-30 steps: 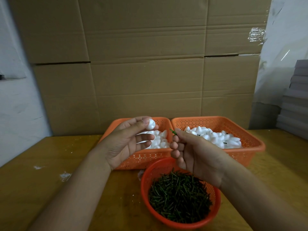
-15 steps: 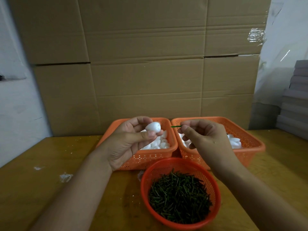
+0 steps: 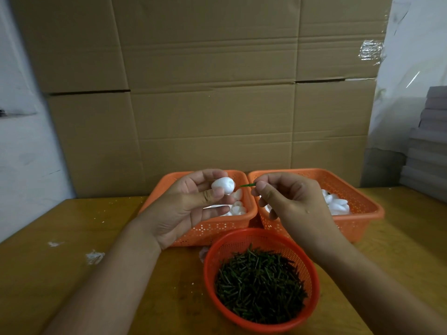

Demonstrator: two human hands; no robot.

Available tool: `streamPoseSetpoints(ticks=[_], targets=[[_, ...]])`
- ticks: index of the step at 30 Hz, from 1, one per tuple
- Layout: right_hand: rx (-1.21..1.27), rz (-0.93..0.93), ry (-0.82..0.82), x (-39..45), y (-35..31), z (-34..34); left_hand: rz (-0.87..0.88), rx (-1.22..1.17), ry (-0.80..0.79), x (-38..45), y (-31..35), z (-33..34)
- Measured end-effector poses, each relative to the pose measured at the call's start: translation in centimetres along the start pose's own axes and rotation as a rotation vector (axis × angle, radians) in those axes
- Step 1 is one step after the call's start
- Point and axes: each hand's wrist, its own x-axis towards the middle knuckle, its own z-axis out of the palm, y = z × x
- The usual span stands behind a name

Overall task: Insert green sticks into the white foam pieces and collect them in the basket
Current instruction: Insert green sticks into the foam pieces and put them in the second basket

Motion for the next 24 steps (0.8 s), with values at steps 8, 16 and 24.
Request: streamPoseSetpoints(ticks=[8, 16, 24], targets=[[-0.048, -0.010, 0.010, -0.3, 0.0, 0.3, 0.006, 0.054, 0.033, -0.1, 0.0, 0.4], [-0.076, -0.012, 0.024, -0.4, -0.3, 0.6, 0.024, 0.113, 0.042, -0.1, -0.1, 0.7], [-0.089, -0.005, 0.036, -0.6, -0.3, 0.7, 0.054, 0.172, 0.050, 0.0, -0.3, 1.2]])
